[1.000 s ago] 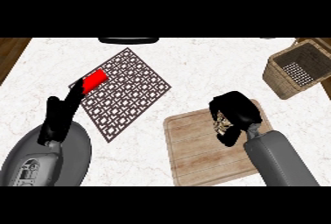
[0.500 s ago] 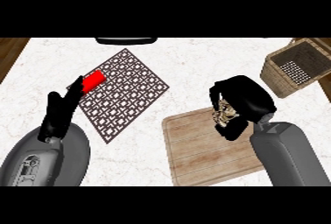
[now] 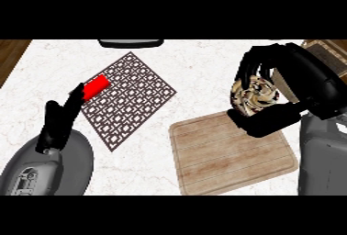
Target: Pick the cupcake from the cutting board and place it in the basket
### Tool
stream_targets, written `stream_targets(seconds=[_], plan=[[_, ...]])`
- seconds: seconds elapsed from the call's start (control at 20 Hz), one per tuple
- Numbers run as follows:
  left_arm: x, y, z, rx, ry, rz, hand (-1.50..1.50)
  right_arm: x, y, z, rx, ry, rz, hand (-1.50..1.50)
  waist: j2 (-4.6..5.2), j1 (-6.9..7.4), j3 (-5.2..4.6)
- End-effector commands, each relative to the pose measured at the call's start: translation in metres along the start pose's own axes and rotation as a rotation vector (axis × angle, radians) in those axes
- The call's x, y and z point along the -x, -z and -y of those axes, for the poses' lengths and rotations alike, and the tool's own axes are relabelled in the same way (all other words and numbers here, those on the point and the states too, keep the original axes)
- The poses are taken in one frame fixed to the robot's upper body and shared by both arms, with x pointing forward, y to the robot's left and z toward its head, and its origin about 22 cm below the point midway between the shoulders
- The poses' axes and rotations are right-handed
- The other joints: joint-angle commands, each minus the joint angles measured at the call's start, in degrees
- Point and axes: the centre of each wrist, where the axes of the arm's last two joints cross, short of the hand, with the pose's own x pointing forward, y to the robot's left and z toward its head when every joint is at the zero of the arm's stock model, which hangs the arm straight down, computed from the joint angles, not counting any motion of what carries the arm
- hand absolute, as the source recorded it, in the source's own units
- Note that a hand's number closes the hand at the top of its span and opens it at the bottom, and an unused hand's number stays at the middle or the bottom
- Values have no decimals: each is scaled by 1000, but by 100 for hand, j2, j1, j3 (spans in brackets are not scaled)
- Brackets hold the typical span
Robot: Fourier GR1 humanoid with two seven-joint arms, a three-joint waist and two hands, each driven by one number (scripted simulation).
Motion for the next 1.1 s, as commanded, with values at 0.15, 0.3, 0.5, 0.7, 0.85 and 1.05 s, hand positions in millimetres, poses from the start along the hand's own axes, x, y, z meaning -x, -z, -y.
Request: stream_targets(seconds=[0.15,0.3,0.5,0.7,0.85,1.05], plan=[[9,-1,2,7,2,5,0,-55,-9,86,169,78,3,150,31,51,-3],[8,-4,0,18,7,-2,0,-79,-3,123,185,105,-29,150,19,77,-4],[-4,5,2,16,10,9,0,-95,-4,172,247,109,-41,150,44,82,-2],[-15,-4,9,30,-10,6,0,-100,9,187,304,38,-124,150,57,155,1],[-5,-1,5,15,3,12,0,-94,3,193,281,-165,-203,150,69,89,-3],[-17,1,6,20,4,35,0,-77,0,230,286,-344,-329,150,124,197,-2]])
